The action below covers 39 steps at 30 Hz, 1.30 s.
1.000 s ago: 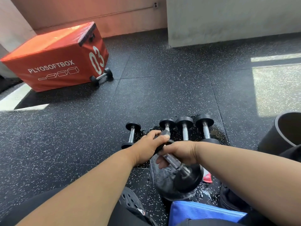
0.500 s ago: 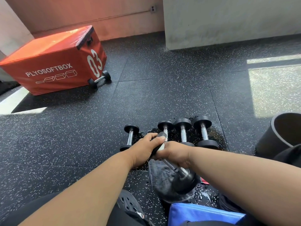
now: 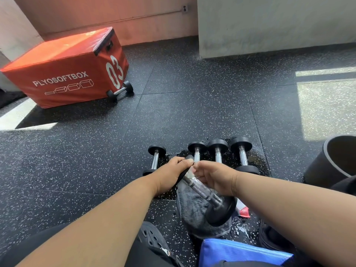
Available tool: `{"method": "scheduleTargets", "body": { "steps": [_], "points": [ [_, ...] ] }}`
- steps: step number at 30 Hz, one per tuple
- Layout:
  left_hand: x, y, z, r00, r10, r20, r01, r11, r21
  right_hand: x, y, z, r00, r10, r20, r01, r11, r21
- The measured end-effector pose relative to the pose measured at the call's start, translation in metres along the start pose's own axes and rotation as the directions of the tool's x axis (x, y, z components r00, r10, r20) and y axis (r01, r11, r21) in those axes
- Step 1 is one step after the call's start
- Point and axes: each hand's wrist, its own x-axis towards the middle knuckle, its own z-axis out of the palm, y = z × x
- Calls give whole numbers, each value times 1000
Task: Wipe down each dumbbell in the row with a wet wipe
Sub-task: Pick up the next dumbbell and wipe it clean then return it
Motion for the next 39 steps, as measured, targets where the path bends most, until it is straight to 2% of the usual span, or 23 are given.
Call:
{"method": "scheduleTargets", "body": {
  "steps": [4,9,13,15,18,21,24,26,28,29,30,33,35,39],
  "points": [
    [-3,5,0,1000,-12,8,12,999,32,2,0,-1,993,-9,-119,4,999,-46],
    [-9,11,-1,1000,16,15,-18,993,119,-1,1,-8,998,31,47,-28,997,-78],
    [-11,11,-1,1000,12,11,-14,993,117,-8,-8,-2,994,60,88,-34,962,-273],
    [-11,11,-2,1000,15,4,-15,993,120,-10,-11,2,999,27,41,-4,879,-477],
    [-9,9,-2,1000,10,0,-10,994,109,-2,-4,7,992,-97,-83,2,665,-747],
    [-5,7,0,1000,15,-6,-15,999,38,9,10,20,943,-266,-198,-7,580,-815],
    [-5,9,1,1000,22,9,-21,1000,-18,9,12,36,870,-432,-236,-29,433,-901],
    [-4,9,3,1000,29,7,-29,999,-22,7,12,42,848,-468,-248,-60,380,-923],
    [1,3,4,999,35,5,-34,999,-35,7,13,42,869,-445,-217,-58,343,-938],
    [4,-1,4,1000,30,5,-30,999,-40,8,13,41,899,-392,-193,-46,356,-934],
    [5,-3,4,1000,24,1,-24,999,-39,8,11,39,933,-319,-168,-21,416,-909],
    [-1,2,4,1000,24,-3,-24,1000,8,5,3,30,981,-117,-153,-35,673,-739],
    [-3,4,3,999,35,-10,-35,998,54,2,-1,23,991,15,-135,-105,718,-688],
    [-7,8,4,999,53,-12,-51,991,122,-2,-2,11,980,198,14,-164,850,-501]
  ]
}}
